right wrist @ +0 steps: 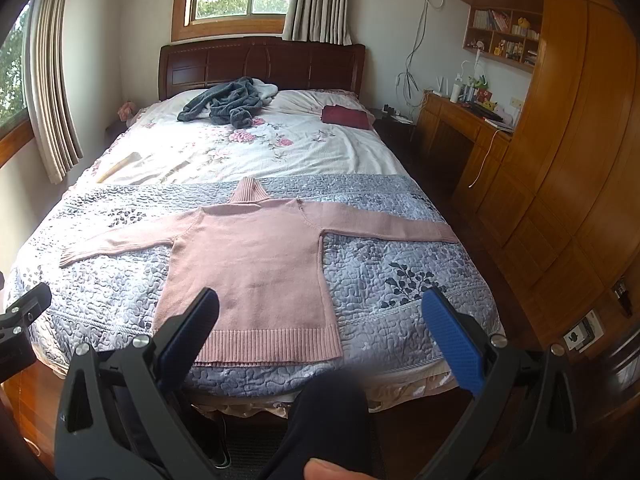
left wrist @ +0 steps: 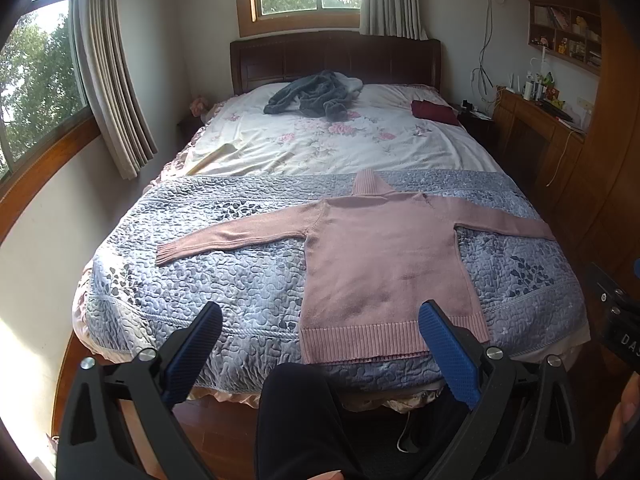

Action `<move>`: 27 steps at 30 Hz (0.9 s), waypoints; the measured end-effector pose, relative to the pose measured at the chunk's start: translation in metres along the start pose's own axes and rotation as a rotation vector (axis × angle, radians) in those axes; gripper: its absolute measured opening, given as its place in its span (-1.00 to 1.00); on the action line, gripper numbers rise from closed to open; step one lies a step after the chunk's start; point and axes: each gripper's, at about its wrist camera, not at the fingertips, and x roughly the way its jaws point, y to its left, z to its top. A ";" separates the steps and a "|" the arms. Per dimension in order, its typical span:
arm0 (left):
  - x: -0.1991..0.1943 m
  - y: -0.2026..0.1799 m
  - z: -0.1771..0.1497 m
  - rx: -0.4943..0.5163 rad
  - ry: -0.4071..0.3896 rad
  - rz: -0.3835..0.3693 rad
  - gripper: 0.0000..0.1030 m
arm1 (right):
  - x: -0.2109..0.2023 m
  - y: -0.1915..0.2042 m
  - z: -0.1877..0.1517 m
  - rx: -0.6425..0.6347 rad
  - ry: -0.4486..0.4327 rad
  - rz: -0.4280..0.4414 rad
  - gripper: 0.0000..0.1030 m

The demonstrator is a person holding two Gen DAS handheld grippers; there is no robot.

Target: Fold small clothes

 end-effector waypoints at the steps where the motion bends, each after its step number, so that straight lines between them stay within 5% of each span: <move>1: 0.000 -0.001 0.000 0.000 0.001 0.000 0.92 | 0.000 0.000 0.000 0.000 -0.001 -0.001 0.95; 27: -0.001 -0.001 0.000 0.003 -0.001 0.002 0.92 | 0.001 -0.001 -0.003 0.003 0.001 -0.004 0.95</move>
